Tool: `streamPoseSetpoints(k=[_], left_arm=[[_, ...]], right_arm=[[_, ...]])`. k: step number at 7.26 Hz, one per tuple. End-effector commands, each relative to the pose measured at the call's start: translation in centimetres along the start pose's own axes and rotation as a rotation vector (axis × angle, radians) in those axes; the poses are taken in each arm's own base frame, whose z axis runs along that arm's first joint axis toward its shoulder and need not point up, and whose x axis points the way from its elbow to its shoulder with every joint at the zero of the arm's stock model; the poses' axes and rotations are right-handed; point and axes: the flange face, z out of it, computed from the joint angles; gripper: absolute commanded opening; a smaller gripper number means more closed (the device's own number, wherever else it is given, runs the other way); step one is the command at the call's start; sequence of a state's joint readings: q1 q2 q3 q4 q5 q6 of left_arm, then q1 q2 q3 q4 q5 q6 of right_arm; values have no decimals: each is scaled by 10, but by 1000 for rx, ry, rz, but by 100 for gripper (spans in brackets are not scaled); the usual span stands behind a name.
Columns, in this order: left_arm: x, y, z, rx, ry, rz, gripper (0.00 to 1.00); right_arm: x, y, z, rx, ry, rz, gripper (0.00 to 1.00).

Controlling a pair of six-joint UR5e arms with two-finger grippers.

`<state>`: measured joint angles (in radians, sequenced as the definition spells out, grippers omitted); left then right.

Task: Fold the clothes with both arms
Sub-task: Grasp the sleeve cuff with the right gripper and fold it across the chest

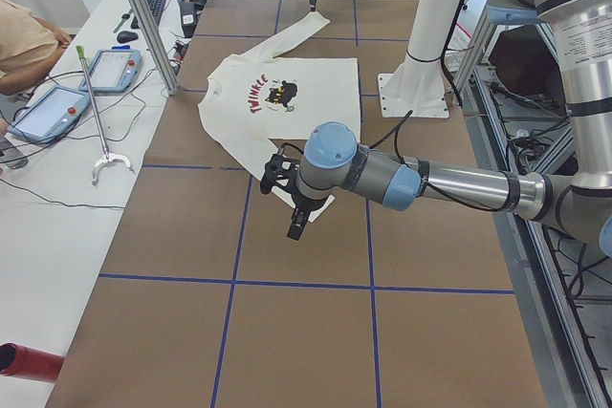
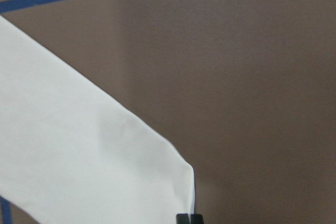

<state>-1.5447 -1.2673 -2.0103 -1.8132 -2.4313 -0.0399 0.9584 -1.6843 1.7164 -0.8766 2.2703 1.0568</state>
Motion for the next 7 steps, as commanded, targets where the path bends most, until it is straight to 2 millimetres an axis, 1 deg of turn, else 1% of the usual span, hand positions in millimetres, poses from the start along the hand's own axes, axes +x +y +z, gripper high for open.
streamPoseSetpoints(k=[1,2,3,4,5,6,7], left_arm=[[1,-1,0,0,1,2,100],[1,-2,0,0,1,2,100],[0,-2,2,-5,3,-1,100],[3,-1,4,-10,24,1,100],[4,-1,5,-12,36,2,100],[3,-2,6,-13,36,1,100],[2,-1,6,-14,36,-1,100]], right_arm=[[-154,-25,-14,-21,-150,145,0],[-247,-32,-13,-45,-185,187,0],[-335,-35,-18,-58,-179,216,0],[-422,-25,-8,-22,-170,229,0],[-510,-1,18,12,-187,257,0],[-585,24,39,50,-195,254,0],[-649,59,72,104,-238,205,0]])
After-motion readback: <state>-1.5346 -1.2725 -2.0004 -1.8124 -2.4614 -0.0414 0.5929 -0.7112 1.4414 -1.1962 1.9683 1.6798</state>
